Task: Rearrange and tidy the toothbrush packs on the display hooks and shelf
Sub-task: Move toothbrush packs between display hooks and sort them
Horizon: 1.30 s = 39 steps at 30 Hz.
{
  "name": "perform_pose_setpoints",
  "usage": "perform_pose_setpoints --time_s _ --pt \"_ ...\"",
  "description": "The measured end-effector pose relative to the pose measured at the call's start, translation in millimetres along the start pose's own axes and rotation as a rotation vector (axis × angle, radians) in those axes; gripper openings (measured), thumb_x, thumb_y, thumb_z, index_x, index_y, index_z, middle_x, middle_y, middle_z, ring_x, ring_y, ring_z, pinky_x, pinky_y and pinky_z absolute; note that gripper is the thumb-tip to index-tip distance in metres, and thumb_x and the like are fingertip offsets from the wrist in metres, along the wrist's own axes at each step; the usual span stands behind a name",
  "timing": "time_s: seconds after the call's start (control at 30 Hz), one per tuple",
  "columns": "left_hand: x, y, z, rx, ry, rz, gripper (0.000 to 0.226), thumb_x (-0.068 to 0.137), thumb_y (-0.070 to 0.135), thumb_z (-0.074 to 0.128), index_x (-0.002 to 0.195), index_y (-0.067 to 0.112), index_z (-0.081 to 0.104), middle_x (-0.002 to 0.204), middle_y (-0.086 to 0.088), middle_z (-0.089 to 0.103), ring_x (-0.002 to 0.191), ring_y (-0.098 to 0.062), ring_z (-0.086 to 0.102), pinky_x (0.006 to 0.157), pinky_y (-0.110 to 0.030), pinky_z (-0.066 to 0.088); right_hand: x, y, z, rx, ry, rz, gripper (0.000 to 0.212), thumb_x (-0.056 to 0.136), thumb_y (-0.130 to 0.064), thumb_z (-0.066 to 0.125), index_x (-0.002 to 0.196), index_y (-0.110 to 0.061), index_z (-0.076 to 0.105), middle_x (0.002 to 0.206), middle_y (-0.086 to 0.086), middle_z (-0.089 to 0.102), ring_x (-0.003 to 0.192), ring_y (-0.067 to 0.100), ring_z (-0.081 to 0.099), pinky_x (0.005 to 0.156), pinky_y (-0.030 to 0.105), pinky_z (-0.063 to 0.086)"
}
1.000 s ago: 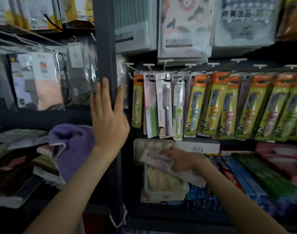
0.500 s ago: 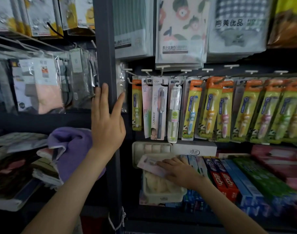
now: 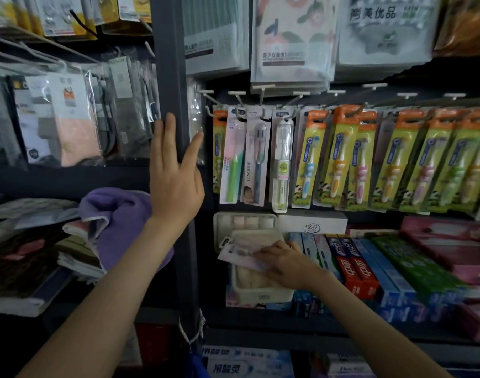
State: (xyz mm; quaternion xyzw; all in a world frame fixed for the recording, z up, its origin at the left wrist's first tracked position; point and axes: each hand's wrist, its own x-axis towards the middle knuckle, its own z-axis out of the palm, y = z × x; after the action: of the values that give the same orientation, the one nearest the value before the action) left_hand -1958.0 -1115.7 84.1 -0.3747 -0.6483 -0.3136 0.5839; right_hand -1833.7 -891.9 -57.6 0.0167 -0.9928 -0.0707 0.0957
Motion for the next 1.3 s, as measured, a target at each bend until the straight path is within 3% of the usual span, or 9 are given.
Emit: perform_pose_setpoints --time_s 0.13,0.2,0.3,0.4,0.53,0.7,0.97,1.13,1.3 --pt "0.0 1.9 -0.4 0.048 0.008 0.003 0.047 0.091 -0.002 0.035 0.134 0.008 0.051 0.149 -0.029 0.024 0.140 -0.044 0.016 0.117 -0.049 0.017 1.4 -3.0 -12.5 -0.004 0.053 0.068 0.053 0.093 -0.047 0.031 0.143 -0.028 0.034 0.144 -0.004 0.039 0.128 0.021 0.034 0.101 0.038 0.023" --pt "-0.6 6.6 0.5 0.134 0.025 0.024 0.051 0.088 -0.006 0.037 0.135 0.008 0.048 0.148 -0.031 0.024 0.139 -0.043 0.015 0.117 -0.049 0.012 2.9 -5.1 -27.9 0.051 0.317 0.115 0.055 0.091 -0.045 0.031 0.136 -0.017 0.047 0.130 0.004 0.054 0.118 0.026 0.048 0.097 0.039 0.033" --pt "0.0 14.3 4.3 0.232 0.022 0.048 0.061 0.080 -0.011 0.043 0.138 0.007 0.044 0.148 -0.033 0.021 0.139 -0.042 0.012 0.115 -0.051 0.010 15.3 0.2 -62.4 0.059 0.825 0.292 0.037 0.088 -0.014 0.056 0.123 -0.004 0.054 0.102 0.011 0.062 0.092 0.029 0.058 0.078 0.039 0.050" --pt "0.3 15.5 7.2 0.280 -0.008 0.030 0.059 0.081 0.006 0.049 0.140 0.008 0.042 0.151 -0.029 0.014 0.141 -0.041 0.010 0.115 -0.053 0.012 34.8 11.7 -102.4 0.207 1.042 0.558 0.046 0.088 -0.010 0.059 0.128 0.004 0.042 0.105 0.018 0.056 0.093 0.031 0.054 0.074 0.036 0.047" --pt "0.5 10.1 6.8 0.230 -0.009 0.052 0.054 0.082 0.017 0.050 0.135 0.007 0.050 0.150 -0.027 0.019 0.141 -0.040 0.014 0.114 -0.053 0.019 60.1 31.1 -126.6 0.463 0.996 0.777 0.073 0.089 -0.025 0.062 0.142 0.002 0.020 0.133 0.020 0.041 0.119 0.033 0.044 0.089 0.043 0.049" --pt "1.2 7.0 5.3 0.176 -0.011 0.044 0.048 0.079 0.015 0.053 0.127 0.006 0.058 0.148 -0.028 0.025 0.141 -0.040 0.018 0.112 -0.052 0.026 71.7 41.4 -134.4 0.512 0.948 0.854 0.052 0.092 -0.025 0.057 0.131 -0.002 0.032 0.125 0.016 0.044 0.104 0.034 0.054 0.064 0.034 0.042" --pt "-1.1 8.1 5.1 0.174 -0.011 0.044 0.044 0.079 0.015 0.055 0.122 0.004 0.060 0.149 -0.026 0.024 0.141 -0.039 0.018 0.110 -0.051 0.029 49.5 32.0 -134.5 0.424 1.011 0.717 0.049 0.089 -0.021 0.061 0.132 -0.008 0.040 0.125 0.012 0.047 0.109 0.028 0.049 0.071 0.032 0.044" --pt "-0.9 10.0 2.2 0.162 0.021 0.045 0.056 0.080 0.010 0.050 0.135 0.007 0.047 0.150 -0.024 0.021 0.141 -0.037 0.018 0.113 -0.048 0.025 33.6 -5.2 -117.7 0.269 1.194 0.592 0.047 0.078 -0.018 0.070 0.119 -0.005 0.051 0.100 0.010 0.054 0.093 0.026 0.048 0.078 0.037 0.040" --pt "-1.4 11.0 0.6 0.126 0.066 -0.004 0.060 0.080 0.004 0.038 0.140 0.004 0.035 0.148 -0.022 0.024 0.139 -0.037 0.023 0.113 -0.046 0.024 62.5 -33.7 -110.2 0.193 0.942 0.298 0.046 0.074 -0.016 0.072 0.115 -0.010 0.052 0.095 0.008 0.056 0.080 0.027 0.055 0.063 0.035 0.046"
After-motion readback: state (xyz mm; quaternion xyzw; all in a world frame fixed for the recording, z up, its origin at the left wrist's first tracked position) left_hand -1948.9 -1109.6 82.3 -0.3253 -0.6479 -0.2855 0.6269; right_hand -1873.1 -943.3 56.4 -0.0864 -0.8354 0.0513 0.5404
